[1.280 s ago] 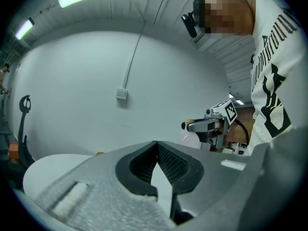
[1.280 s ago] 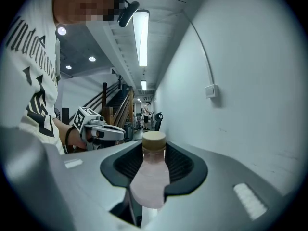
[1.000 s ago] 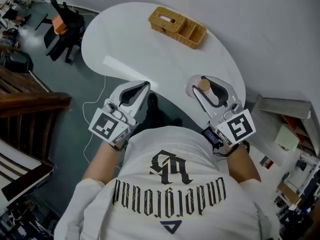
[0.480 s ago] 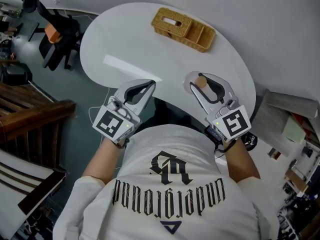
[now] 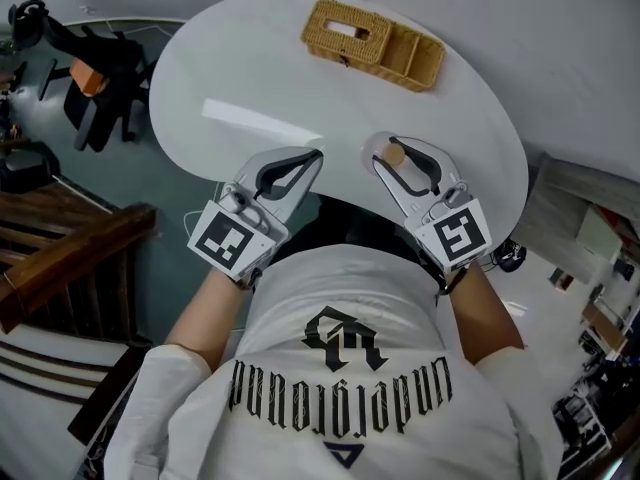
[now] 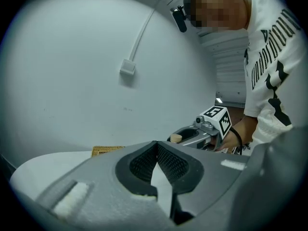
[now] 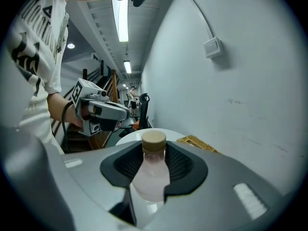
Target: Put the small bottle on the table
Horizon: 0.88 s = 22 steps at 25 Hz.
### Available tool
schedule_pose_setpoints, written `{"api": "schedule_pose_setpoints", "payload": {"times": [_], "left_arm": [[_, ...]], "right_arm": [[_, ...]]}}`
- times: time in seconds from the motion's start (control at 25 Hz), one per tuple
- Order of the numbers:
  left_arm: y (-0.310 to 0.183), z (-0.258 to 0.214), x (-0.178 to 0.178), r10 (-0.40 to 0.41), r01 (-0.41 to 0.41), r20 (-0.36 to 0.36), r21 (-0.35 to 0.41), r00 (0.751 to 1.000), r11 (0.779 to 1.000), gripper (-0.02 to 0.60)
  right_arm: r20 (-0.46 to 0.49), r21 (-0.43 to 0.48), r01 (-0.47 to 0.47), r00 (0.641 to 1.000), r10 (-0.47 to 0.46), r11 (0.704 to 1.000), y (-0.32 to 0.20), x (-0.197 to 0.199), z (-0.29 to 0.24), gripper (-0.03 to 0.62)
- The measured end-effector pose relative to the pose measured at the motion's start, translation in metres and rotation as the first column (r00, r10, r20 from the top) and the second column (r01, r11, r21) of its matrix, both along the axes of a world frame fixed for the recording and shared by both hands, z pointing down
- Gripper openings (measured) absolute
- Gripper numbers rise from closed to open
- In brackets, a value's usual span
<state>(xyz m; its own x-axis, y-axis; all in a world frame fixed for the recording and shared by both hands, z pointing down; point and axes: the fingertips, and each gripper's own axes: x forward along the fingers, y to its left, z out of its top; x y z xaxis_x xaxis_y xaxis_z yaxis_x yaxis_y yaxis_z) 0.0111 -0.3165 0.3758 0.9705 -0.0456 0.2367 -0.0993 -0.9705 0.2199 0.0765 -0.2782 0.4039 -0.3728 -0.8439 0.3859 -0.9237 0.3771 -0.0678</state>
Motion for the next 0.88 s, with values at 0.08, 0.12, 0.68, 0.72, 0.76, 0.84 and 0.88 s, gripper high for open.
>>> {"api": "schedule_pose_setpoints", "payload": {"times": [0.08,0.12,0.68,0.72,0.76,0.84,0.88], "left_arm": [[-0.007,0.008,0.0,0.012,-0.012,0.009,-0.012,1.0,1.0,0.008],[-0.011,0.012,0.0,0.018,-0.018,0.018,-0.019,1.0,1.0,0.008],[-0.04,0.077,0.006,0.072,-0.067,0.053,-0.084,0.996,0.994,0.008],[-0.041,0.084,0.007,0.073,-0.067,0.062,-0.092,0.995,0.994,0.008],[-0.043,0.09,0.008,0.074,-0.067,0.071,-0.097,0.995,0.993,0.008],[-0.044,0.104,0.01,0.087,-0.078,0.093,-0.096,0.992,0.992,0.008],[-0.044,0.11,0.012,0.099,-0.09,0.103,-0.091,0.99,0.992,0.008]], "right_arm": [[-0.015,-0.018,0.002,1.0,-0.003,1.0,-0.005,-0.004,0.013,0.139],[-0.024,-0.028,0.003,1.0,-0.003,1.0,-0.008,-0.005,0.019,0.138],[-0.104,-0.167,0.035,0.993,-0.053,0.985,-0.032,-0.012,0.117,0.14],[-0.106,-0.177,0.039,0.993,-0.058,0.983,-0.034,-0.011,0.123,0.14],[-0.106,-0.186,0.04,0.993,-0.06,0.982,-0.035,-0.01,0.129,0.14],[-0.105,-0.205,0.037,0.993,-0.06,0.978,-0.036,-0.006,0.14,0.14],[-0.11,-0.213,0.037,0.992,-0.062,0.976,-0.037,-0.005,0.146,0.14]]}}
